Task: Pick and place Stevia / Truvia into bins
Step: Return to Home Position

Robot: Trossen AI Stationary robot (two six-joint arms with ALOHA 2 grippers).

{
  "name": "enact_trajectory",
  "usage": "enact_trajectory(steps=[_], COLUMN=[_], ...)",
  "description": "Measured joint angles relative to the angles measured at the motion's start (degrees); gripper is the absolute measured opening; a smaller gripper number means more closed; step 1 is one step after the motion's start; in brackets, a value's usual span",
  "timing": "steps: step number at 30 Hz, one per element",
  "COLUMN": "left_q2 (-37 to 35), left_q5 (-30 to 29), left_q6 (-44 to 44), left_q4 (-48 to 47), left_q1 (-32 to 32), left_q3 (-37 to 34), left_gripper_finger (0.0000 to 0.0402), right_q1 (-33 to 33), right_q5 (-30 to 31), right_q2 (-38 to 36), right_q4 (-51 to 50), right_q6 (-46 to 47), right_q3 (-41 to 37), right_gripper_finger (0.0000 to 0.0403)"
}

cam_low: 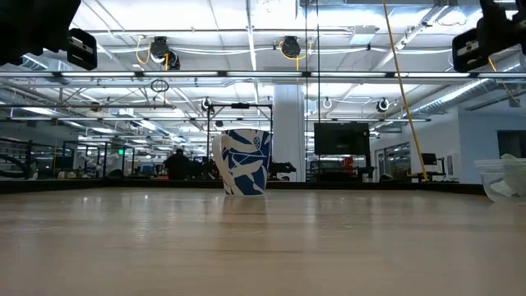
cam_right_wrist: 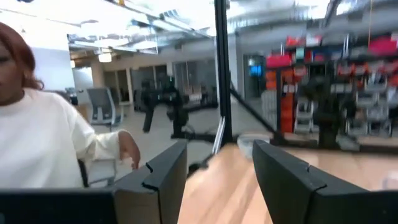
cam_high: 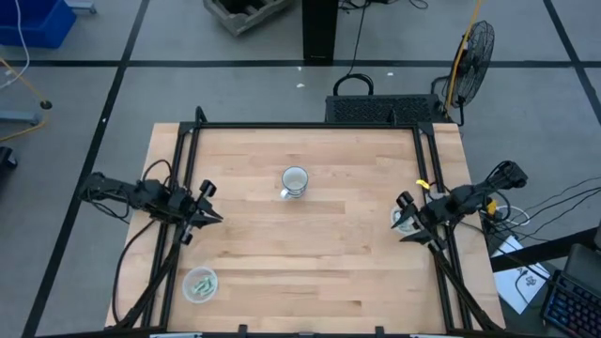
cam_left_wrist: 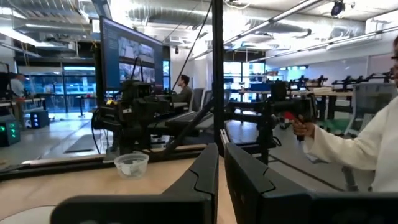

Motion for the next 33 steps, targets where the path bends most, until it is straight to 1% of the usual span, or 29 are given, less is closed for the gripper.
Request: enact_trajectory(steps=[3, 7, 33], left_q2=[0.0, 0.0, 0.0], left_q5=[-0.2, -0.3, -0.3], left_q6=[-1.2, -1.2, -1.2], left_q4=[0.0, 0.0, 0.0], left_q1=[0.0, 0.0, 0.0], left_q3=[0.0, 0.0, 0.0], left_gripper_finger=[0.0031, 0.0031, 0.0031], right_q1=[0.0, 0.0, 0.0], right_q5=[0.1, 0.1, 0.1], right_q2=[0.0, 0.0, 0.0], right_q4=[-3.6, -5.8, -5.5], right_q6=[2.2, 2.5, 2.5], right_q3=[-0.1, -0.1, -0.2], right_gripper_finger=[0.0177, 0.0176, 0.0174])
